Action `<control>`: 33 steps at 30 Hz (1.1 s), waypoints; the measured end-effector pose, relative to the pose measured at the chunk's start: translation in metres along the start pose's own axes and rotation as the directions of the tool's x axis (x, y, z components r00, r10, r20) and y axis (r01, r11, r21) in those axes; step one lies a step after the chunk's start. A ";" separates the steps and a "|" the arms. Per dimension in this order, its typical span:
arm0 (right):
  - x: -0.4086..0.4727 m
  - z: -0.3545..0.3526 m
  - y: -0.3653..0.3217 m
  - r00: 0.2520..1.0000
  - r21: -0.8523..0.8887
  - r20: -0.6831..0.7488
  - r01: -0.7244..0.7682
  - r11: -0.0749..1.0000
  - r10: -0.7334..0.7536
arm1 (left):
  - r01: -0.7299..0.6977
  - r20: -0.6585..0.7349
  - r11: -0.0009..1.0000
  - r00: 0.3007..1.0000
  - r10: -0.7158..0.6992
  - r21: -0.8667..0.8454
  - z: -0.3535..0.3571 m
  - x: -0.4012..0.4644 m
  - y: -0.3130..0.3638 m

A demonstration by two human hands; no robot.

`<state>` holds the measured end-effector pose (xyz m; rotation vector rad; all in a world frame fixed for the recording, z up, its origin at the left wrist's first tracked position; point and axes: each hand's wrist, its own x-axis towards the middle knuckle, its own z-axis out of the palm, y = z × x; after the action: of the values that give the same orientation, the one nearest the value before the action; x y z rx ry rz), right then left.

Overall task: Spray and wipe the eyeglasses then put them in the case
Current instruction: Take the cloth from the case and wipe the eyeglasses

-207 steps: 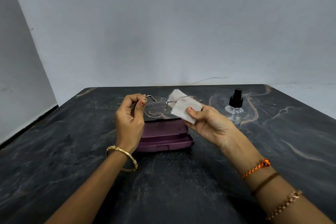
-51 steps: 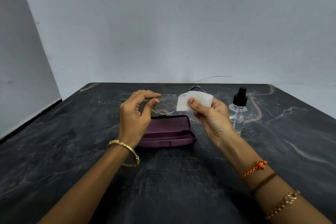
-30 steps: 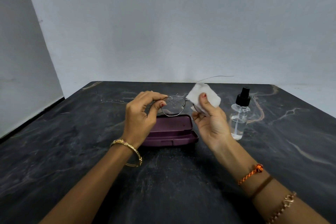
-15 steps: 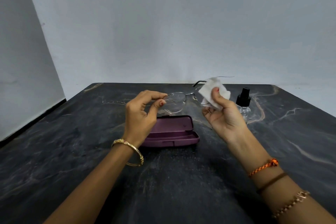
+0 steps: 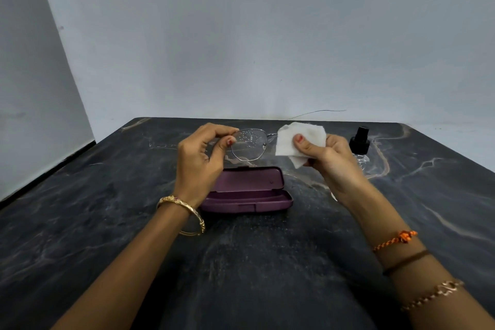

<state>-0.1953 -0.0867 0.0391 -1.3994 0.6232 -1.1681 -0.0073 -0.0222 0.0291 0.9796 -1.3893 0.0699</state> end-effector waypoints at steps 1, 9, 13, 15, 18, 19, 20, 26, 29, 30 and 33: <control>0.000 -0.001 -0.001 1.000 -0.026 -0.002 -0.014 1.000 0.014 | 0.017 -0.010 1.000 1.000 -0.018 -0.011 -0.001 0.001 -0.001; -0.001 0.008 0.001 0.960 0.666 -0.188 -0.029 0.745 0.206 | 0.057 0.068 0.996 0.996 -0.052 -0.066 0.009 -0.008 0.004; -0.003 0.020 0.002 0.955 0.716 -0.218 0.018 0.698 0.200 | 0.054 0.106 0.997 0.993 -0.048 -0.058 0.012 -0.011 0.006; -0.002 0.022 0.002 0.958 0.681 -0.226 0.025 0.732 0.178 | 0.053 0.102 0.997 0.994 -0.048 -0.053 0.012 -0.011 0.006; -0.001 0.018 0.004 0.974 0.556 -0.197 0.018 0.831 0.110 | 0.046 0.098 0.998 0.994 -0.043 -0.036 0.011 -0.012 0.005; 0.000 0.015 0.004 0.980 0.512 -0.180 0.015 0.859 0.090 | 0.043 0.093 0.999 0.995 -0.040 -0.028 0.011 -0.011 0.005; 0.001 0.013 0.003 0.984 0.471 -0.164 0.011 0.882 0.075 | 0.039 0.086 0.999 0.996 -0.037 -0.019 0.010 -0.011 0.005; -0.002 0.006 -0.001 0.987 0.286 -0.154 -0.005 0.958 0.051 | -0.015 0.082 0.998 0.997 0.011 0.055 0.008 -0.008 0.005; -0.004 0.006 -0.004 0.985 0.168 -0.166 -0.013 0.986 0.042 | -0.035 0.079 0.997 0.996 0.029 0.073 0.006 -0.006 0.005; -0.005 0.006 -0.005 0.985 0.122 -0.167 -0.018 0.992 0.038 | -0.033 0.078 0.997 0.997 0.027 0.070 0.006 -0.006 0.005; -0.006 0.006 -0.007 0.986 0.017 -0.166 -0.030 0.999 0.033 | 0.007 0.070 1.000 0.997 -0.008 0.028 0.004 -0.004 0.004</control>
<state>-0.1939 -0.0772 0.0447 -1.2840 0.7506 -1.2703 -0.0140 -0.0197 0.0272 1.0183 -1.4523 0.0493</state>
